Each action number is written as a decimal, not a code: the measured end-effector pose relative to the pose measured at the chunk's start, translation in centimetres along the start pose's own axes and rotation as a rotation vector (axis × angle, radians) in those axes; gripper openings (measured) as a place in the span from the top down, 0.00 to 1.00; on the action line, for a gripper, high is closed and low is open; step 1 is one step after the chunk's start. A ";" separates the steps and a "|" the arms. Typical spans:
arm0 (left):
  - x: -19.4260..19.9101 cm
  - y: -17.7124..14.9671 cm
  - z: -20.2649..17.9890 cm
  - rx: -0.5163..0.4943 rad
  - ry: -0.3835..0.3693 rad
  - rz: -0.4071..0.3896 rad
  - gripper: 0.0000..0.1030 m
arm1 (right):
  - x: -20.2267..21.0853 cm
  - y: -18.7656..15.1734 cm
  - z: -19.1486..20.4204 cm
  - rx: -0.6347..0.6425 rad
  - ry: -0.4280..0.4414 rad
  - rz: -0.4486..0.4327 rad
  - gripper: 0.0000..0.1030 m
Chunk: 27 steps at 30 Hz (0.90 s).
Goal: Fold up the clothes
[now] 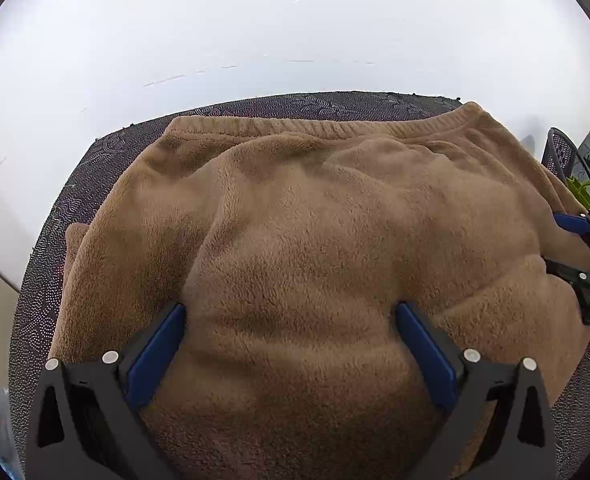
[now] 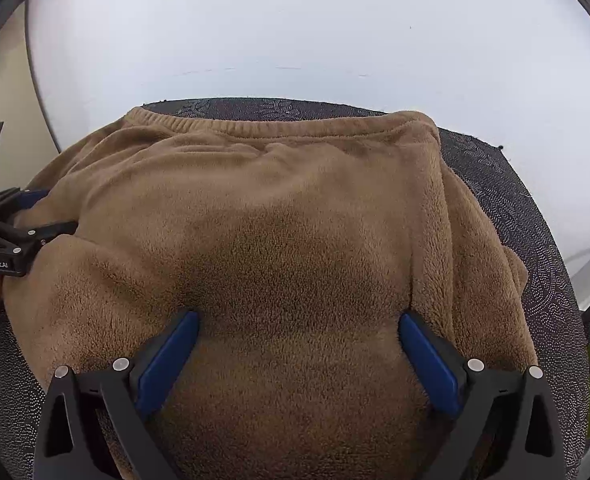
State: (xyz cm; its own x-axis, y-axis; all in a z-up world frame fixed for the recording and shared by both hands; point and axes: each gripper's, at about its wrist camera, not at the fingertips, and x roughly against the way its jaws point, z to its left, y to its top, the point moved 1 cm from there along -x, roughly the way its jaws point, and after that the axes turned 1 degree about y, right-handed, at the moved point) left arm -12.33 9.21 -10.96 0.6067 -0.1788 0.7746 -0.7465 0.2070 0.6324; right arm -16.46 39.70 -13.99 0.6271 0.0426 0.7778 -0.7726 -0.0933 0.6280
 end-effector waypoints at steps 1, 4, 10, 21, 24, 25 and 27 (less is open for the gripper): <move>0.1 0.0 0.0 0.001 0.000 -0.002 0.00 | 0.0 0.0 0.0 0.000 0.000 0.000 0.01; 0.7 -0.2 0.0 0.035 0.016 -0.009 0.00 | 0.0 0.1 0.0 -0.002 0.003 -0.001 0.01; 4.1 -1.6 0.1 0.169 0.055 -0.050 0.00 | 0.0 0.0 -0.3 -0.013 0.020 -0.002 0.01; 3.0 -2.9 -0.2 0.169 0.110 -0.022 0.00 | 0.0 -0.1 -0.6 -0.022 0.041 -0.004 0.01; 3.1 -2.9 0.2 0.190 0.084 -0.018 0.00 | -0.1 -0.1 -0.5 -0.022 0.042 -0.003 0.01; 3.0 -2.8 0.0 0.187 0.087 -0.017 0.00 | -0.1 -0.1 -0.5 -0.022 0.043 -0.003 0.01; 2.9 -2.8 -0.1 0.185 0.091 -0.018 0.00 | -0.2 -0.1 -0.5 -0.021 0.043 -0.003 0.01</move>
State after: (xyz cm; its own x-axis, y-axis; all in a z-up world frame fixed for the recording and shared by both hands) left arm -8.47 8.19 -10.48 0.6362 -0.0917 0.7661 -0.7677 0.0233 0.6404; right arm -16.57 40.21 -14.15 0.6249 0.0854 0.7760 -0.7730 -0.0717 0.6303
